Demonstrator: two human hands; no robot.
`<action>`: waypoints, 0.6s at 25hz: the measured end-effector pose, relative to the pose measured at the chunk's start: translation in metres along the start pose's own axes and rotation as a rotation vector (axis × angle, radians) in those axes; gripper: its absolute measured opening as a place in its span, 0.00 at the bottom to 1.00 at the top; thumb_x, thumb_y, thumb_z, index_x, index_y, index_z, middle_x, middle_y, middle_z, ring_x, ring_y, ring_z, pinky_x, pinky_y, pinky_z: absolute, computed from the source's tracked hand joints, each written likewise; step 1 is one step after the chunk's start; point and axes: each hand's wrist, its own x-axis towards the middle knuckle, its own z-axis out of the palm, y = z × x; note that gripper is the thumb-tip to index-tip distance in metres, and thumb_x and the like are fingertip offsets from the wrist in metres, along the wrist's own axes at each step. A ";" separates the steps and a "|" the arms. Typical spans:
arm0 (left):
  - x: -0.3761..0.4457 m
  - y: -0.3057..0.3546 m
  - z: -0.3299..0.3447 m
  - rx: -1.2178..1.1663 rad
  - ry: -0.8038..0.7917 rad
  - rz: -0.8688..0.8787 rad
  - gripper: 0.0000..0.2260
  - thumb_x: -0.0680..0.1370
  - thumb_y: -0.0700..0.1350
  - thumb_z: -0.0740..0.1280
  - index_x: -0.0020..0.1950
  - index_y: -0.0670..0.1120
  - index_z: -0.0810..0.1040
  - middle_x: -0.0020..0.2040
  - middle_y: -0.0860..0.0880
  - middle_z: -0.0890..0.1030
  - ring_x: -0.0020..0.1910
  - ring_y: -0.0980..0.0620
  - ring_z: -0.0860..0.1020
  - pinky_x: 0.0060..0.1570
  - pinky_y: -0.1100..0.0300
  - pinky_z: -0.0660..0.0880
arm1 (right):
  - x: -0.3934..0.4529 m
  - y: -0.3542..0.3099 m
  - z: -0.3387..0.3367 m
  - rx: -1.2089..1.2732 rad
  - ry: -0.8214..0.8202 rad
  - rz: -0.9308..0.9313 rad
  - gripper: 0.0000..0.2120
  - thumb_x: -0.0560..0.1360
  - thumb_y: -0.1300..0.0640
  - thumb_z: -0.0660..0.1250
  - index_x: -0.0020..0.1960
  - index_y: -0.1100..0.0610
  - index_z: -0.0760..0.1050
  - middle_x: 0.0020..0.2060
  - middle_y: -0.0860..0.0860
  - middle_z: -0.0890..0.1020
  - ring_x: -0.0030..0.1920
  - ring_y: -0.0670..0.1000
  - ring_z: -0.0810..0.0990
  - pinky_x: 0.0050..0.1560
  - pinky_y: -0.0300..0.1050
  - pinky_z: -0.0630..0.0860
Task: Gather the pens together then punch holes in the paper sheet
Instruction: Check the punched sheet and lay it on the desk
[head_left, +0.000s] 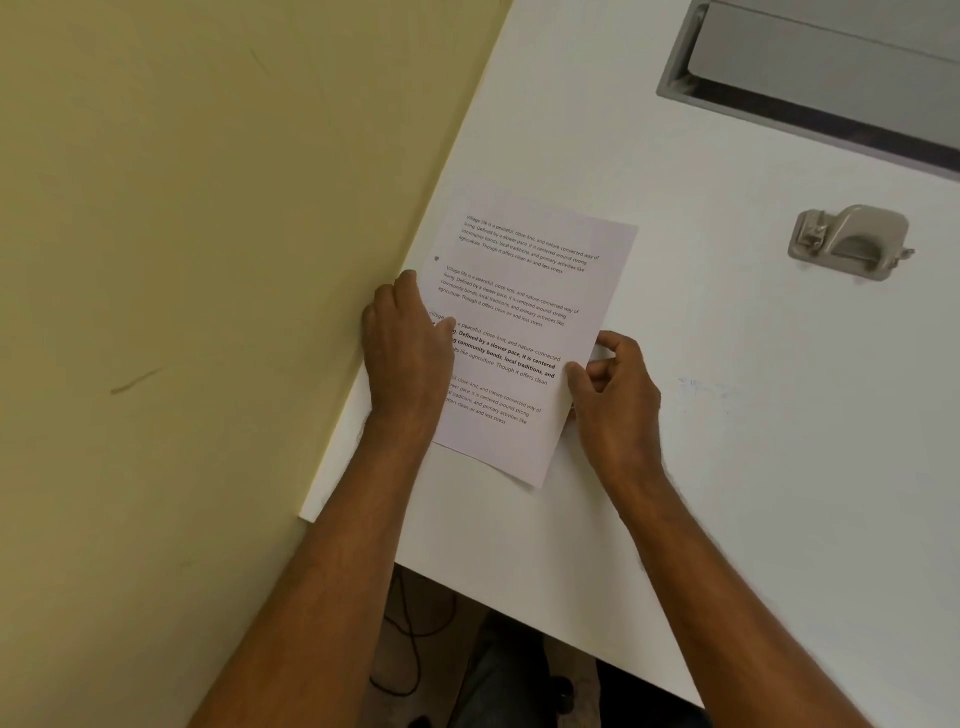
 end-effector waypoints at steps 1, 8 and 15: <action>-0.002 0.000 0.002 0.055 0.003 0.020 0.27 0.79 0.47 0.73 0.75 0.42 0.69 0.68 0.42 0.76 0.67 0.42 0.73 0.68 0.50 0.72 | 0.000 -0.001 0.000 -0.020 -0.001 -0.014 0.16 0.82 0.56 0.68 0.68 0.48 0.72 0.41 0.46 0.83 0.41 0.47 0.83 0.41 0.36 0.77; -0.006 0.004 0.003 0.161 -0.016 0.025 0.23 0.82 0.48 0.69 0.75 0.42 0.70 0.69 0.41 0.74 0.67 0.42 0.71 0.67 0.50 0.72 | -0.004 -0.001 -0.003 -0.232 0.030 -0.169 0.21 0.82 0.57 0.68 0.73 0.48 0.68 0.53 0.46 0.75 0.46 0.48 0.77 0.47 0.40 0.77; -0.004 0.002 0.007 0.192 -0.048 0.026 0.24 0.83 0.48 0.68 0.77 0.42 0.69 0.71 0.42 0.72 0.69 0.43 0.70 0.69 0.51 0.72 | -0.003 0.002 -0.003 -0.332 0.016 -0.218 0.17 0.80 0.60 0.68 0.67 0.50 0.71 0.50 0.47 0.72 0.41 0.47 0.75 0.45 0.43 0.73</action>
